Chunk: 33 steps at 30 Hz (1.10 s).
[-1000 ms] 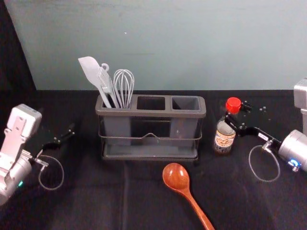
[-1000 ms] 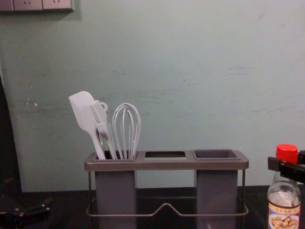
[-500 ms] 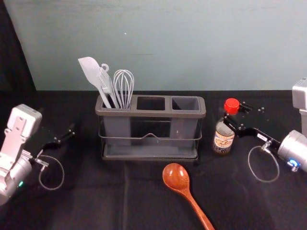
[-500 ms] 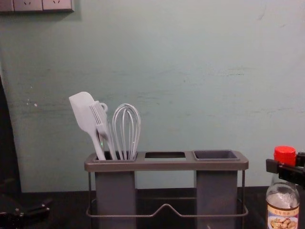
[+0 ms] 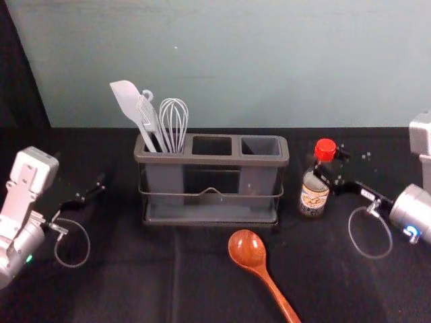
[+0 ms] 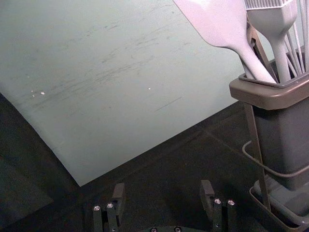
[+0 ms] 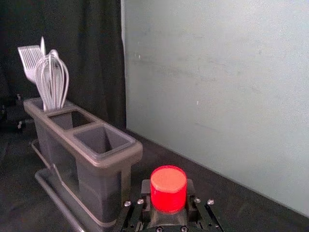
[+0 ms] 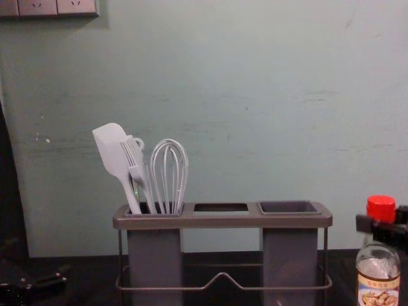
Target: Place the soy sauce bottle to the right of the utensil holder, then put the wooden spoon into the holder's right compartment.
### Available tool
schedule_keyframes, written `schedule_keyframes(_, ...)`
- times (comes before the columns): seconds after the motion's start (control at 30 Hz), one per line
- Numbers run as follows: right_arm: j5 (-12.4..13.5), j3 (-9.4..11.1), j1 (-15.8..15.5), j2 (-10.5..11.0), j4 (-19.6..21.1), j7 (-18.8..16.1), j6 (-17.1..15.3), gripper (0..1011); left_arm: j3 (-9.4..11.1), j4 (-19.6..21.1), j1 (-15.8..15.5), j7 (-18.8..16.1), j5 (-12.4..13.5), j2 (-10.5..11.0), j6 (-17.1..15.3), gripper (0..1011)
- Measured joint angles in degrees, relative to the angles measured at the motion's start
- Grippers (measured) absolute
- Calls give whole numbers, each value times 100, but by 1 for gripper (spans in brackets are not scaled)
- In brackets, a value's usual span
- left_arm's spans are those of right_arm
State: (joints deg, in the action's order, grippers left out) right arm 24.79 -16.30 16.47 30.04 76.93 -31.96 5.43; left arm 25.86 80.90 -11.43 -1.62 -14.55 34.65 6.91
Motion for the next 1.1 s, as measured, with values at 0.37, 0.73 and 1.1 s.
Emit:
schedule_keyframes(0.37,-4,-2,-4,-1,-2,-1,0,732,0,0,0,0,0,0,0,1012)
schedule_keyframes(0.73,-4,2,-4,-1,2,1,8,1002,0,0,0,0,0,0,0,1012)
schedule_keyframes(1.1,-99,104,-203,96,340,221,-21,1002,0,0,0,0,0,0,0,1011)
